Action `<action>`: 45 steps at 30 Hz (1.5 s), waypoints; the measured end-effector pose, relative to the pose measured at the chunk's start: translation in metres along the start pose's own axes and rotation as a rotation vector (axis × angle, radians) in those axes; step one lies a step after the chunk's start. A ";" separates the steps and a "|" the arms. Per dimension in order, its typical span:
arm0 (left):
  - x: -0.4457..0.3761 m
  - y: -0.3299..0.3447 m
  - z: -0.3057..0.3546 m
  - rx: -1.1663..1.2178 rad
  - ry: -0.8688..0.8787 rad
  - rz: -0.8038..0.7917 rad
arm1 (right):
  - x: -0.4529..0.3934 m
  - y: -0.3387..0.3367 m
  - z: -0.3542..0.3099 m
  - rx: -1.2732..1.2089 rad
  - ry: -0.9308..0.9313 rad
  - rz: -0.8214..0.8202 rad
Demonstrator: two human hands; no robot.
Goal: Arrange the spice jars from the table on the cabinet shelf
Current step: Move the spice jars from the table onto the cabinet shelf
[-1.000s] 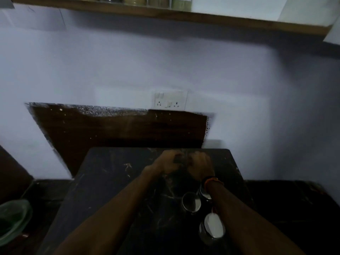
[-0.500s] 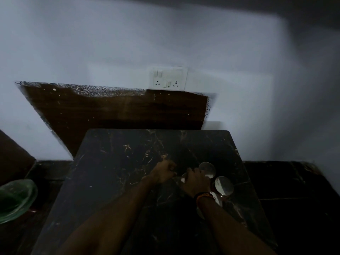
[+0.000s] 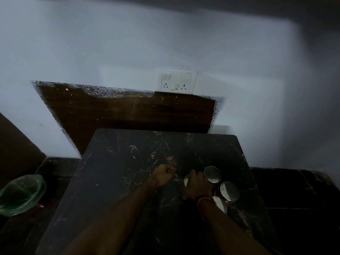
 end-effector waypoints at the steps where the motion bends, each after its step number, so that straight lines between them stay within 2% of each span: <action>1: 0.001 0.000 0.000 0.045 -0.009 0.015 | 0.000 -0.005 -0.004 -0.038 -0.022 0.007; 5: 0.009 0.004 -0.003 0.295 -0.106 0.130 | -0.002 -0.032 -0.018 -0.239 -0.153 0.004; 8: 0.013 0.002 -0.007 0.615 -0.190 0.183 | -0.004 -0.058 -0.026 -0.410 -0.262 -0.065; 14: 0.018 -0.008 -0.008 1.140 -0.174 0.043 | -0.002 -0.102 -0.038 -0.637 -0.412 -0.221; 19: 0.020 -0.020 0.003 1.298 -0.049 0.015 | 0.000 -0.126 -0.045 -0.634 -0.510 -0.215; 24: 0.023 -0.032 0.014 1.396 0.073 0.037 | -0.002 -0.129 -0.047 -0.821 -0.478 -0.213; 33: 0.035 -0.039 0.042 1.180 0.276 0.163 | -0.011 -0.117 -0.055 -1.130 -0.305 -0.142; 37: 0.037 -0.038 0.046 1.047 0.339 0.243 | -0.014 -0.116 -0.061 -1.264 -0.288 -0.162; 41: 0.039 -0.035 0.050 0.776 0.383 0.294 | -0.016 -0.118 -0.066 -1.323 -0.281 -0.196; 45: 0.042 -0.036 0.059 0.698 0.403 0.309 | -0.019 -0.122 -0.067 -1.330 -0.299 -0.194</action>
Point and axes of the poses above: each hand's wrist, its own x-axis away from the middle knuckle, its own y-axis out of the palm, z = x × y, the point moved 4 cm from there along -x, towards the middle knuckle, and after that the axes turned 7 degrees about y, right-handed, at the moved point
